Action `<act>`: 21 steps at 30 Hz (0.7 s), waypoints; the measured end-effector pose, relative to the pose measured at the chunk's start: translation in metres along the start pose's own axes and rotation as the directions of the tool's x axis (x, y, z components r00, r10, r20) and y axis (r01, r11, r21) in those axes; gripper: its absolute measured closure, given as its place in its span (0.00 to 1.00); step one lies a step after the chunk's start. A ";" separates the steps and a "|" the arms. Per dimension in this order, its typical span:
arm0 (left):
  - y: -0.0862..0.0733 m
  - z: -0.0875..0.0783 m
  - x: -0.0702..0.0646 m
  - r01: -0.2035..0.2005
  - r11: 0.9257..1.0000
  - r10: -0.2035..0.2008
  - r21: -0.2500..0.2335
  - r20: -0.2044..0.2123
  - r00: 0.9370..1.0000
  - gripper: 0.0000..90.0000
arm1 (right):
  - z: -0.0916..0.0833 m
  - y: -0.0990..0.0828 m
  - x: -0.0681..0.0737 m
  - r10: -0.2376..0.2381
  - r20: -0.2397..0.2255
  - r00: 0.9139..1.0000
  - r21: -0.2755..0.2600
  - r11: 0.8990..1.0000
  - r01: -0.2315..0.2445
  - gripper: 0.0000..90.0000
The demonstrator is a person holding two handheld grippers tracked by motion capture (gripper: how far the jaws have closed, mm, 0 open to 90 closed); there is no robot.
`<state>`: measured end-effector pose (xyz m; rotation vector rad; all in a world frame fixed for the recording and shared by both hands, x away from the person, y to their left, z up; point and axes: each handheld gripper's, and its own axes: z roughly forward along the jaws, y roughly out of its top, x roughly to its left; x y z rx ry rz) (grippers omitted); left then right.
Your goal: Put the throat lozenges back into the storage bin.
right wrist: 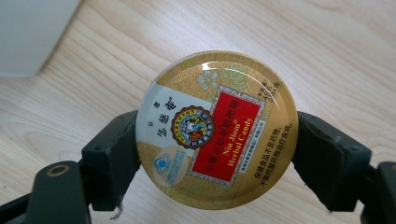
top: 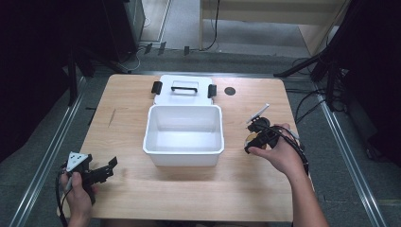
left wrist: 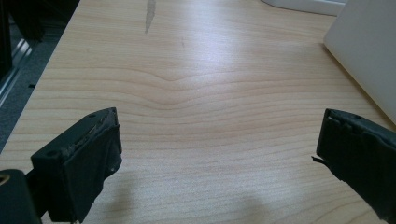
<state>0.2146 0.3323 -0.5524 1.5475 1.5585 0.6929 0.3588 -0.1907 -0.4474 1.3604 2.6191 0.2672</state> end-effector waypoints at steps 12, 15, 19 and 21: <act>0.000 0.000 -0.001 -0.006 1.000 0.006 0.000 -0.001 1.000 0.01 | -0.024 0.019 0.006 -0.022 -0.002 1.000 -0.042 0.999 0.021 0.23; 0.000 0.000 -0.001 -0.006 1.000 0.006 0.001 -0.002 1.000 0.01 | -0.031 0.025 0.009 -0.035 0.000 0.999 -0.050 0.998 0.035 0.23; 0.000 0.000 -0.001 -0.006 1.000 0.006 0.001 -0.001 1.000 0.01 | -0.035 0.030 0.012 -0.037 -0.006 0.999 -0.058 0.998 0.037 0.23; 0.000 0.000 -0.001 -0.006 1.000 0.006 0.001 -0.001 1.000 0.01 | -0.039 0.035 0.015 -0.055 0.001 0.998 -0.057 0.997 0.055 0.23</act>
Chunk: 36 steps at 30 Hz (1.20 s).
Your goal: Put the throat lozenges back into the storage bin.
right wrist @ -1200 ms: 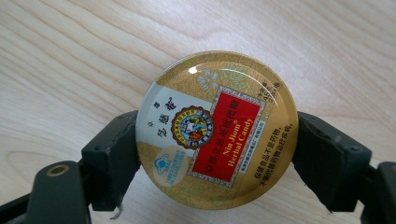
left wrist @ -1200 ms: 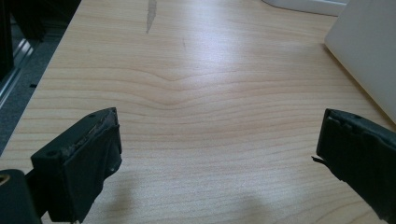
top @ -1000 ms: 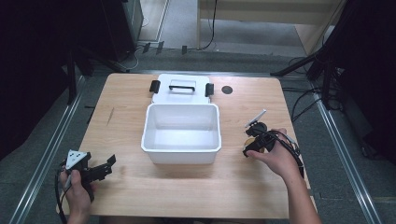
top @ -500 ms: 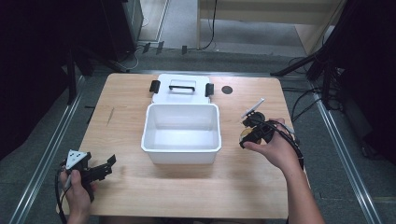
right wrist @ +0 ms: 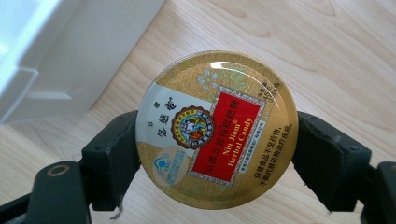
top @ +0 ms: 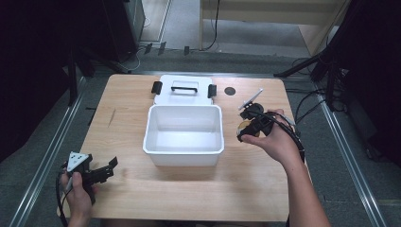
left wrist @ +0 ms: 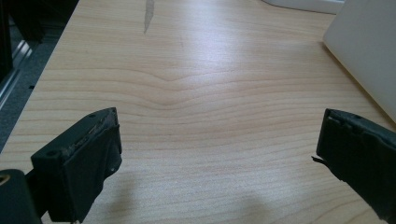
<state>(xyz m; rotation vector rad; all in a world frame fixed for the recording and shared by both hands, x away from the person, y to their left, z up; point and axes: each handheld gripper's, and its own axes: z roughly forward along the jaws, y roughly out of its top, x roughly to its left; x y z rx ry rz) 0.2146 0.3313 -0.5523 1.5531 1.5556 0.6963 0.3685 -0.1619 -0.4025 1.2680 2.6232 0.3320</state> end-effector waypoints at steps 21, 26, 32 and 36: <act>0.000 0.000 0.000 -0.002 1.000 0.002 0.000 0.006 1.000 0.01 | -0.026 0.027 0.011 -0.041 0.020 0.999 -0.008 0.999 0.041 0.23; 0.000 0.000 0.000 -0.002 1.000 0.002 -0.001 0.007 1.000 0.01 | -0.032 0.037 0.019 -0.072 0.029 0.997 -0.009 0.997 0.073 0.23; 0.000 0.001 0.000 -0.001 1.000 0.001 0.000 0.009 1.000 0.01 | -0.033 0.049 0.032 -0.106 0.022 0.994 -0.010 0.994 0.106 0.23; 0.000 0.001 0.000 -0.003 1.000 0.003 0.000 0.011 1.000 0.01 | -0.032 0.054 0.038 -0.121 0.017 0.992 -0.009 0.993 0.122 0.23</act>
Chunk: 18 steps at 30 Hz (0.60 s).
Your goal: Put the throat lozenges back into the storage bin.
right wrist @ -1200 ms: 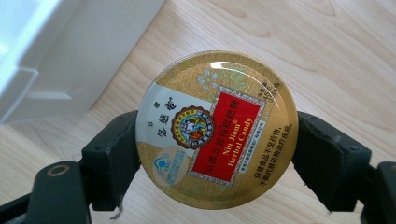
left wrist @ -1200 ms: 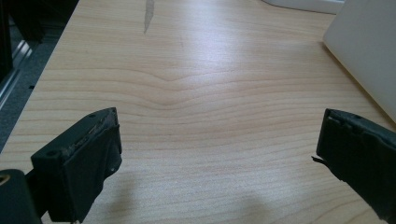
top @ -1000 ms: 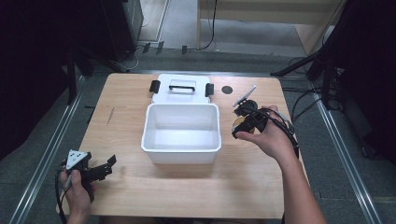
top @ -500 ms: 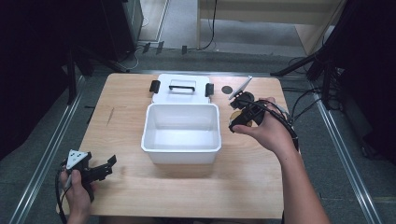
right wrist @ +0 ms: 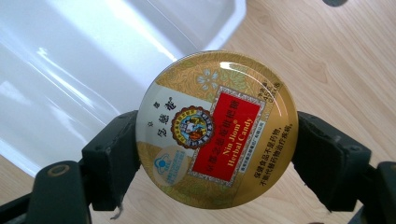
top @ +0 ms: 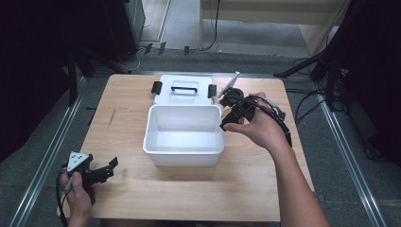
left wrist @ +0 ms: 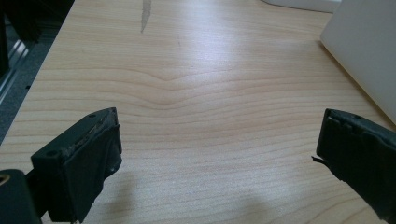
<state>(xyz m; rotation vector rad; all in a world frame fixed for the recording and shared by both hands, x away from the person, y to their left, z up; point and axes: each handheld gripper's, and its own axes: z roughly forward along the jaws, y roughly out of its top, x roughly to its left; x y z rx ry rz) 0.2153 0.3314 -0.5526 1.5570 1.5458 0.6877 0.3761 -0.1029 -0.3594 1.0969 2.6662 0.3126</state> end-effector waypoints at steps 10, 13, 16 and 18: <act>0.000 0.000 0.000 0.001 1.000 -0.001 0.002 0.003 1.000 0.01 | 0.004 0.015 0.017 -0.051 -0.025 0.998 -0.014 0.999 0.051 0.23; 0.000 0.000 0.000 0.002 1.000 -0.002 0.002 0.003 1.000 0.01 | 0.006 0.018 0.021 -0.064 -0.028 0.998 -0.015 0.998 0.063 0.23; 0.000 0.000 0.000 0.002 1.000 -0.002 0.002 0.004 1.000 0.01 | 0.008 0.020 0.026 -0.078 -0.032 0.996 -0.014 0.997 0.077 0.23; 0.000 0.000 0.000 0.002 1.000 -0.002 0.002 0.004 1.000 0.01 | 0.009 0.021 0.028 -0.079 -0.036 0.996 -0.015 0.997 0.079 0.23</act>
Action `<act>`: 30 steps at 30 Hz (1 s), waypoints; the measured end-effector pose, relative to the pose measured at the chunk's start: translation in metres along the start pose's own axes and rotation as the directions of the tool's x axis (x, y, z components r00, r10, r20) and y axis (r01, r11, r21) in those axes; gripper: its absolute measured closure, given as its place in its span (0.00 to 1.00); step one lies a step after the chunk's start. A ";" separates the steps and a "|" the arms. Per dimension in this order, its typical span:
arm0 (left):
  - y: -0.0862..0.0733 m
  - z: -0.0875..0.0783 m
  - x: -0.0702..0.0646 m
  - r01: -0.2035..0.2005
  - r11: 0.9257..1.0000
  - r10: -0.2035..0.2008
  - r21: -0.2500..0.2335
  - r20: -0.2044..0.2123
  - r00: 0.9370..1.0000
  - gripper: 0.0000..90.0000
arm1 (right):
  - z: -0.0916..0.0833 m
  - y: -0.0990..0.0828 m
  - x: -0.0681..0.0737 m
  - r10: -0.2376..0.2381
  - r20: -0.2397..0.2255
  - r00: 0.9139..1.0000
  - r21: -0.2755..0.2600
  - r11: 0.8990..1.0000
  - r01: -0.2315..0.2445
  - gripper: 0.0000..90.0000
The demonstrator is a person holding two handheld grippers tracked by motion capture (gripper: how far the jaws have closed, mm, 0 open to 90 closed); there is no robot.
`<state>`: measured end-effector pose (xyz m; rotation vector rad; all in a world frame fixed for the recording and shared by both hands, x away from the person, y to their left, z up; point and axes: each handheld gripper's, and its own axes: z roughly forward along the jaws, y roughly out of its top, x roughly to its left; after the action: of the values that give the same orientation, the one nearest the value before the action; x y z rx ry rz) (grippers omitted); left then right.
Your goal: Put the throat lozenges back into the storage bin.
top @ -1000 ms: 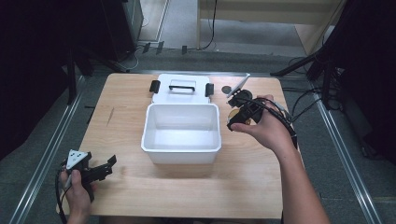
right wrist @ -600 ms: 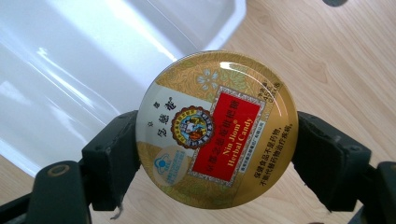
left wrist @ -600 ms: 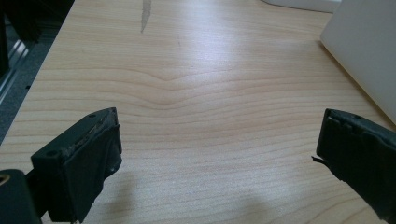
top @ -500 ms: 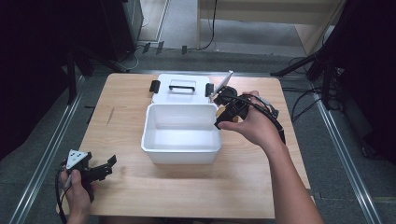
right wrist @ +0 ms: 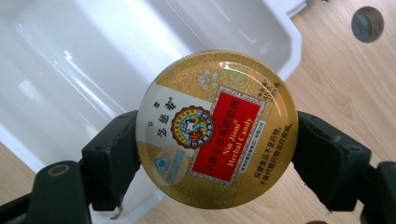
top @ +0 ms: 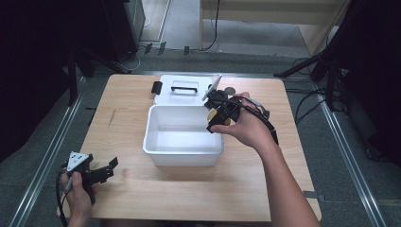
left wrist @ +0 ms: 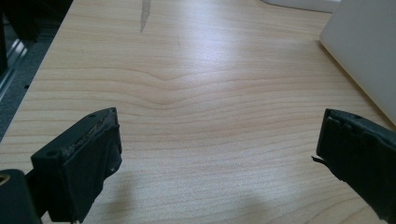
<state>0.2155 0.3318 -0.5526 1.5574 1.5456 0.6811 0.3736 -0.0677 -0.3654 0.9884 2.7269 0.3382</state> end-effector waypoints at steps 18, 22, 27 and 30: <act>0.000 0.000 0.000 0.002 1.000 -0.002 0.003 0.003 1.000 0.01 | 0.021 0.016 0.021 -0.081 -0.027 0.996 0.013 0.997 0.081 0.23; 0.000 0.000 0.000 0.006 1.000 -0.006 0.003 0.004 1.000 0.01 | 0.029 0.015 0.021 -0.107 -0.046 0.993 0.009 0.994 0.108 0.22; 0.000 0.000 0.001 0.003 1.000 -0.003 0.004 0.005 1.000 0.01 | 0.037 0.011 0.019 -0.166 -0.032 0.986 -0.010 0.986 0.166 0.23; 0.000 0.000 0.000 0.005 1.000 -0.005 0.005 0.005 1.000 0.01 | 0.046 0.009 0.017 -0.231 -0.036 0.972 -0.017 0.973 0.230 0.23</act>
<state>0.2160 0.3320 -0.5527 1.5578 1.5481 0.6709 0.3789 -0.0437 -0.4091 0.6574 2.8317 0.3345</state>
